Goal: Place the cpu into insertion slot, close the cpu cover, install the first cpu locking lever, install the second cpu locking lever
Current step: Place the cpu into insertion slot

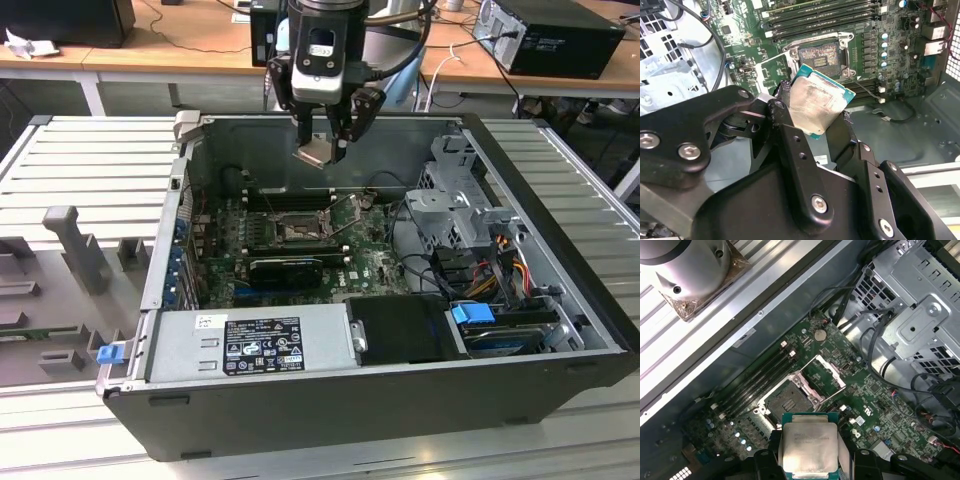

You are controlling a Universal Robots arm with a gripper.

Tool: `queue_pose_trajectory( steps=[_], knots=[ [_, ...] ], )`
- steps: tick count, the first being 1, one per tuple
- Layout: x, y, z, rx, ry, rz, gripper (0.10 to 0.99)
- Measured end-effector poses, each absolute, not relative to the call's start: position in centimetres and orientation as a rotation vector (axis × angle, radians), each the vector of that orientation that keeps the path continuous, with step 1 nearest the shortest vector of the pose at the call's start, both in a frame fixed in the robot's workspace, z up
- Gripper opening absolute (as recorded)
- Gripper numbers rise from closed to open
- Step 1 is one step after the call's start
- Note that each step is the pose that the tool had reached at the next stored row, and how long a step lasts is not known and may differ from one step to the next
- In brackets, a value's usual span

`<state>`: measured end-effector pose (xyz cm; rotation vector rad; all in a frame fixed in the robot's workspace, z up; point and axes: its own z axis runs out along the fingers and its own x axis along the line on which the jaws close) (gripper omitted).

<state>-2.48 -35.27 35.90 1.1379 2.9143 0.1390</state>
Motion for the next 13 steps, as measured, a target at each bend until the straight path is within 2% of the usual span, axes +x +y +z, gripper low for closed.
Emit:
queue_pose_trajectory(
  steps=[13],
  knots=[
    [-2.48, -35.27, 35.86, 1.21, 2.883, 0.139, 0.529]
  ],
)
